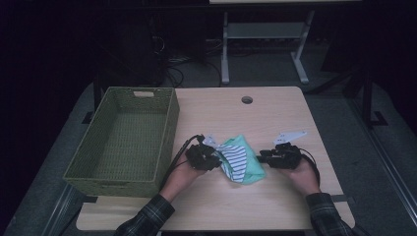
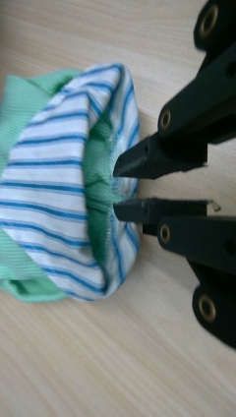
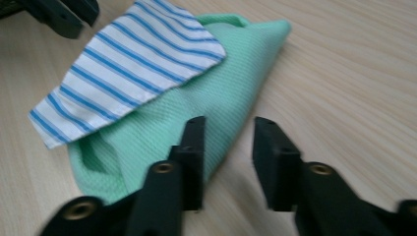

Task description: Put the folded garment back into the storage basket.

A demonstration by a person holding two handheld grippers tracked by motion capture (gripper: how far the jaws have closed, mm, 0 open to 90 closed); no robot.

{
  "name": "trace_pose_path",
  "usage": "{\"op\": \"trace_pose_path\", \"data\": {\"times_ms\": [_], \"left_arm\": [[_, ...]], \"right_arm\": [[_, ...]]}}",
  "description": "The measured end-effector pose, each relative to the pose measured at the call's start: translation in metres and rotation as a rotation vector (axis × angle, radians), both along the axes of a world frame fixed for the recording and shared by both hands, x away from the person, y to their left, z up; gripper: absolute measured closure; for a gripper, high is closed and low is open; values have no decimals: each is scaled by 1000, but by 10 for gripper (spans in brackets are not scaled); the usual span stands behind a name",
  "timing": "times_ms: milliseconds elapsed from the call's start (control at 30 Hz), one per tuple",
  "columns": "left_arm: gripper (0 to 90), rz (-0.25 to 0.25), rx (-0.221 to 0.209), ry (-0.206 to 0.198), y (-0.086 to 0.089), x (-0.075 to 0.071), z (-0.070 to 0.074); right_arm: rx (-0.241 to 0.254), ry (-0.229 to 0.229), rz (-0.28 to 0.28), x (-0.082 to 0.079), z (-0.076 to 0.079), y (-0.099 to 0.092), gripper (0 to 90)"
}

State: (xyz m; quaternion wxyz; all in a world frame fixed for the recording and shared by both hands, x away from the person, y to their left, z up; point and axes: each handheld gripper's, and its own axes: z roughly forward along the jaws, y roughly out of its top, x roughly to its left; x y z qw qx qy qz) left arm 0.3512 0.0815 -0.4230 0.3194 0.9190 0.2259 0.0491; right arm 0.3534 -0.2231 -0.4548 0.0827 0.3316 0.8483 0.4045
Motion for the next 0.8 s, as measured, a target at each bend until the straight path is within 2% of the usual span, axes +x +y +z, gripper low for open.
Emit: {"op": "trace_pose_path", "data": {"times_ms": [33, 67, 100, 200, 300, 400, 500, 567, 633, 800], "left_arm": [[702, -2, -2, 4, -1, -1, 1], [674, -16, 14, -4, -3, 0, 4], [636, -9, 7, -2, -4, -1, 5], [541, -34, 21, 9, -7, 3, 8], [457, -59, 26, 12, -11, 6, 9], [384, -70, 21, 11, -12, 8, 12], [322, -73, 18, 14, -13, 11, 15], [276, -85, 37, 19, -14, 14, 18], [228, -89, 48, 28, -18, 17, 19], [158, -103, 92, 47, -27, 26, 17]], "right_arm": [[1, -10, -11, -1, 0, -4, 550], [3, -13, -21, -2, -1, -6, 518], [4, -11, -31, -4, -1, -11, 477], [3, -14, -50, -6, -5, -19, 382], [-37, -17, -81, -8, -12, -26, 268], [-88, -44, -116, -9, -18, -28, 178], [-99, -51, -137, -7, -23, -30, 138], [-107, -63, -139, -7, -27, -32, 128], [-90, -44, -144, -5, -28, -35, 128], [-89, -41, -149, -4, -28, -36, 127]]}}
